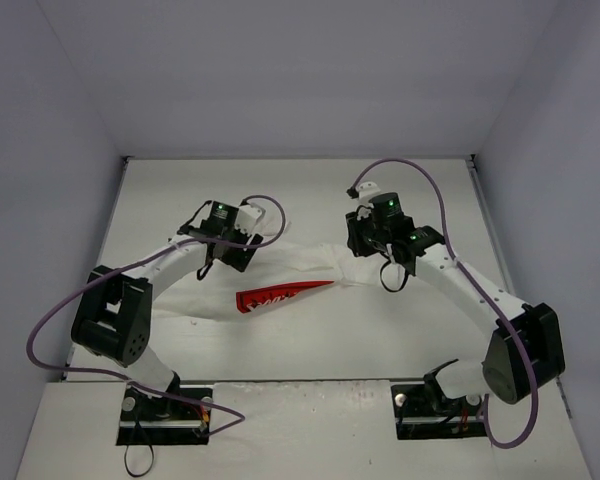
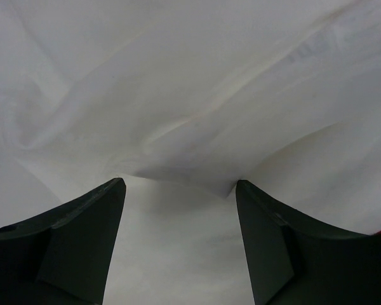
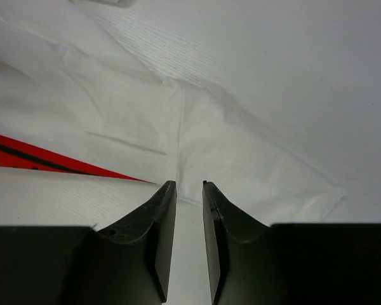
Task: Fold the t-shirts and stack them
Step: Flatten out the tshirt
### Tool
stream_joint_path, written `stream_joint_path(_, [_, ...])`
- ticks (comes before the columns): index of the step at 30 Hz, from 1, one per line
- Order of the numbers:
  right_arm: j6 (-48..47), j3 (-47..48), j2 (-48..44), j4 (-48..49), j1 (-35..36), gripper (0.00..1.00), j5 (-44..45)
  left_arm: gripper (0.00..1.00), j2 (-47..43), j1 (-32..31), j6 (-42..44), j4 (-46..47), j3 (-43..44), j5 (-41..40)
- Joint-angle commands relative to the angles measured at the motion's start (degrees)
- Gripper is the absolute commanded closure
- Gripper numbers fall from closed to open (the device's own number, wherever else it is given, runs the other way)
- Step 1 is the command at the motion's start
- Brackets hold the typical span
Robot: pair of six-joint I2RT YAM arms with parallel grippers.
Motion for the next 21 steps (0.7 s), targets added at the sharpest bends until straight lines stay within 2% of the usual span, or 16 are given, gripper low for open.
stream_joint_path(1, [-4.83,-0.32,0.89,4.58,1.55,0.78,-4.03,0.34,-1.82,-0.21,2.30,5.06,-1.44,0.73])
stream_joint_path(8, [-8.74,1.54,6.44,6.82,5.01,0.75,-5.75,0.35,-0.95,-0.71,1.25,5.32,-2.53,-0.69])
stream_joint_path(11, [-10.51,2.35,8.28,6.82,6.44,0.74,-4.95,0.41,-0.07,-0.65,0.73,4.99,-1.54,-1.95])
stream_joint_path(13, [-11.20,2.68,9.16,7.33,6.86,0.74,-4.96,0.42,0.73,-0.65,0.59,4.71,-0.39,-2.69])
stream_joint_path(21, [-12.84,4.66,12.44,10.60,7.84,0.72,-5.29,0.37,3.02,-0.56,0.06,5.21,3.26,-2.72])
